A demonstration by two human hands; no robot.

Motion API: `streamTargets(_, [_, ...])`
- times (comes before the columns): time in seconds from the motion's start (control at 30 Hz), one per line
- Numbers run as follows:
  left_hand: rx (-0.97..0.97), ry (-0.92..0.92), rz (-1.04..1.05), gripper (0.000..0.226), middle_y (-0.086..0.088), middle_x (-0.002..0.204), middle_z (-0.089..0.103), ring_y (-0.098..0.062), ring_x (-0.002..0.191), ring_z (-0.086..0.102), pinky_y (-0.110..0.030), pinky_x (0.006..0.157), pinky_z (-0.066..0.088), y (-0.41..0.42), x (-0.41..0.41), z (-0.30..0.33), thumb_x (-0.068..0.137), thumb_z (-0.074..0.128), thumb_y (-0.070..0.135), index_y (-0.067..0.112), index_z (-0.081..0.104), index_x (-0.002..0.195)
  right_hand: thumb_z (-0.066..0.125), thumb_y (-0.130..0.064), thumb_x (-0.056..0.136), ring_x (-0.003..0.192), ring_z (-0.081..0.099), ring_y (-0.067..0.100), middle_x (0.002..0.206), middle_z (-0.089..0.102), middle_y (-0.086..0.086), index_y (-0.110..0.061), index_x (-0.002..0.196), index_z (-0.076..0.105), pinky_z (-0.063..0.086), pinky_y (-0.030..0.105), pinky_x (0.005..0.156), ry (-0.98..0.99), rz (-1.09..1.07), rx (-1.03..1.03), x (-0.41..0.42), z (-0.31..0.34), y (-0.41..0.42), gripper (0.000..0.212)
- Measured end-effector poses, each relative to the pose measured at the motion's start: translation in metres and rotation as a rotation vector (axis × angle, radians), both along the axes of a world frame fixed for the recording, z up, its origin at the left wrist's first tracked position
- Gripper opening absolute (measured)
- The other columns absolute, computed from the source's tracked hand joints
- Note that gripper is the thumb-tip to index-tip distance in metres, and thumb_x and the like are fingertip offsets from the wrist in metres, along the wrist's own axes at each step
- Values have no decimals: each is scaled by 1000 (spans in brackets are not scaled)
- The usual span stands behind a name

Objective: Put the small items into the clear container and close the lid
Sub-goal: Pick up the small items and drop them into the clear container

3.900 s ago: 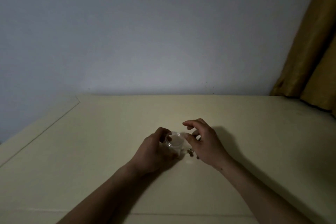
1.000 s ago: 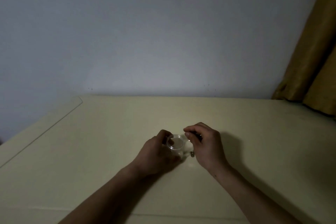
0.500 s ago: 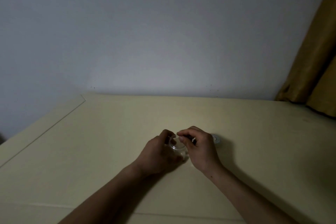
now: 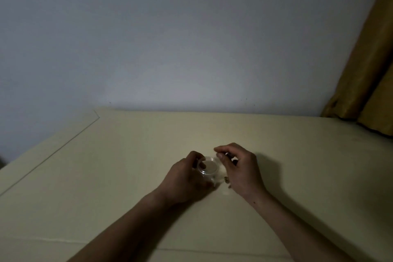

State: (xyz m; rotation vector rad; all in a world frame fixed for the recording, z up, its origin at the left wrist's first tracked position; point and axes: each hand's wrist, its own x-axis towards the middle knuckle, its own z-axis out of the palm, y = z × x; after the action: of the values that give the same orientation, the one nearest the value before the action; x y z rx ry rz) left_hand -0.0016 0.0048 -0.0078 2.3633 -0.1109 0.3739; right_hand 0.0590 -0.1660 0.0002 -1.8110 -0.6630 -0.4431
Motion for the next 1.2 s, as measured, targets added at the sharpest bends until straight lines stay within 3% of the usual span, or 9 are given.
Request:
streamTargets(0.2, [3, -4, 0, 66, -1, 111, 73, -24, 99, 69, -40, 87, 54, 0, -1, 1, 70, 86, 39, 17, 52, 121, 63, -12, 91, 72, 67, 21, 86, 73, -6, -20, 101, 73, 54, 35, 70, 107, -114, 50, 12, 4, -24, 16])
streamTargets(0.37, [10, -5, 8, 66, 1, 110, 73, -22, 98, 69, -39, 87, 54, 0, 1, 0, 69, 86, 43, 19, 51, 120, 67, -28, 88, 76, 68, 20, 93, 72, -5, -25, 106, 71, 54, 37, 76, 261, -76, -125, 25, 3, -39, 18])
streamTargets(0.43, [12, -5, 8, 65, 2, 109, 73, -21, 97, 69, -39, 87, 54, 0, 1, -1, 70, 86, 43, 20, 51, 120, 72, -36, 83, 80, 65, 18, 97, 68, -4, -29, 111, 68, 53, 35, 78, 311, -2, -253, 27, -1, -42, 29])
streamTargets(0.57, [5, -10, 4, 65, 1, 107, 74, -21, 95, 69, -40, 85, 55, 1, 2, -2, 68, 86, 42, 20, 51, 119, 78, -54, 68, 79, 54, -4, 100, 59, -10, -33, 123, 61, 41, 12, 70, 249, 54, -610, 20, -8, -44, 61])
streamTargets(0.7, [13, -23, -6, 65, 2, 108, 73, -19, 95, 69, -39, 85, 55, 2, 2, -3, 69, 86, 41, 20, 51, 119, 76, -64, 61, 89, 53, 0, 101, 54, -12, -32, 128, 57, 43, 21, 79, 238, 96, -764, 14, -8, -43, 77])
streamTargets(0.87, [6, -4, -9, 66, 3, 109, 73, -18, 97, 69, -37, 87, 55, 3, 3, -2, 69, 86, 42, 21, 51, 121, 76, -55, 71, 82, 52, -4, 93, 53, -18, -32, 120, 62, 43, 21, 72, 174, 78, -787, 10, -10, -38, 55])
streamTargets(1.03, [4, -6, -6, 65, 3, 109, 73, -18, 97, 69, -36, 87, 54, 2, 2, -2, 69, 86, 42, 20, 52, 121, 75, -47, 76, 83, 60, 7, 91, 61, -10, -27, 109, 67, 52, 31, 77, 157, 64, -751, 10, -12, -36, 39])
streamTargets(1.2, [4, -6, -5, 66, 2, 110, 72, -20, 97, 69, -37, 87, 54, 1, 1, -1, 70, 86, 42, 20, 52, 121, 73, -36, 81, 77, 58, 3, 86, 62, -9, -26, 96, 70, 47, 24, 70, 145, 46, -711, 12, -14, -34, 19])
